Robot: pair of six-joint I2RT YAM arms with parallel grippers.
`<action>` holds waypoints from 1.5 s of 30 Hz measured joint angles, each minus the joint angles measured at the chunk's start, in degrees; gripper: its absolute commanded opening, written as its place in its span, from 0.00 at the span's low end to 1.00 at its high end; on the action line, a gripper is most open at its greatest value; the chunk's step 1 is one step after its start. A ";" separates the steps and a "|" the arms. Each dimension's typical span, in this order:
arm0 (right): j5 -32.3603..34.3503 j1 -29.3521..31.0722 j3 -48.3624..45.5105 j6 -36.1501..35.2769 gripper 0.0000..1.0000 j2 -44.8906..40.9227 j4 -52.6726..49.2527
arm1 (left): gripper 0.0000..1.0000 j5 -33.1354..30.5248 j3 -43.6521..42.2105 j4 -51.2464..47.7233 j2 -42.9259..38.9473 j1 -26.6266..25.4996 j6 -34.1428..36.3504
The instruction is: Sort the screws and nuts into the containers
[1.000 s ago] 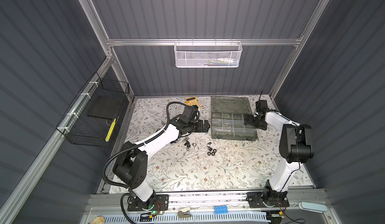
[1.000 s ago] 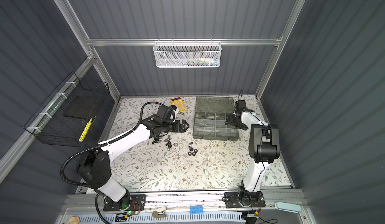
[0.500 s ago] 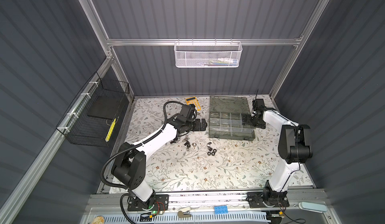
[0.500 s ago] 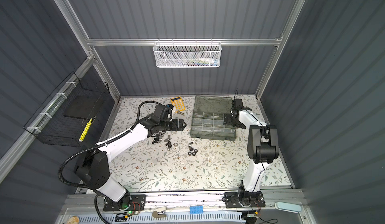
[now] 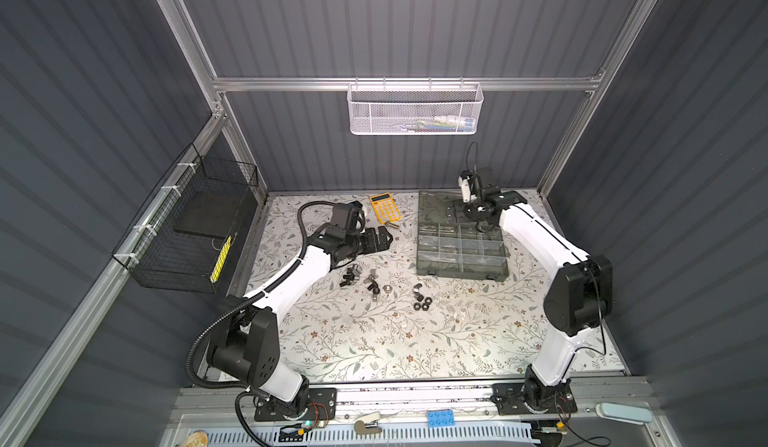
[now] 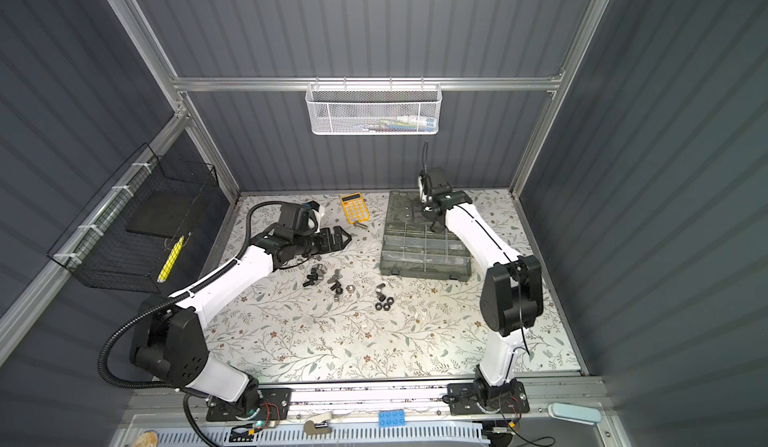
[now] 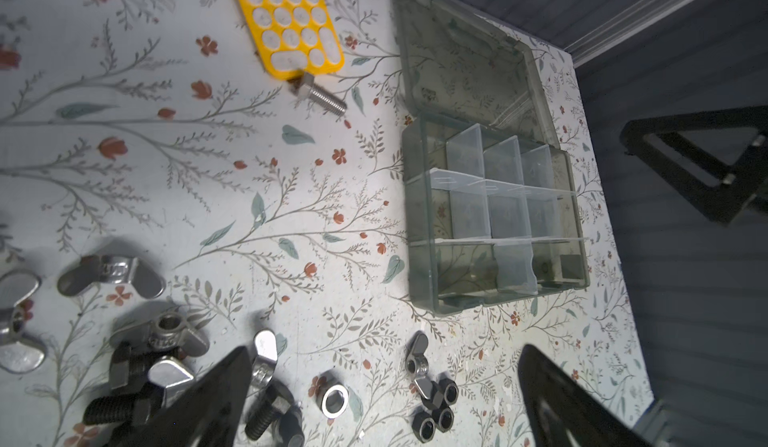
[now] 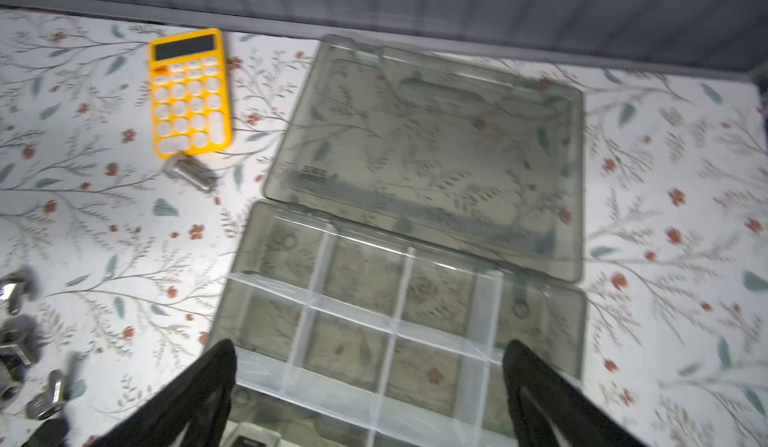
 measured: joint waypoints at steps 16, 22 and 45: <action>-8.09 10.36 35.10 1.01 0.82 33.14 -4.33 | 1.00 15.52 -7.41 4.74 0.37 10.78 -6.75; -11.98 11.63 41.64 2.84 0.81 39.87 -5.70 | 1.00 16.37 -7.78 5.42 0.35 10.97 -6.75; -22.45 7.52 51.41 18.69 0.84 48.30 -5.75 | 1.00 17.70 -8.68 7.13 0.35 11.26 -7.23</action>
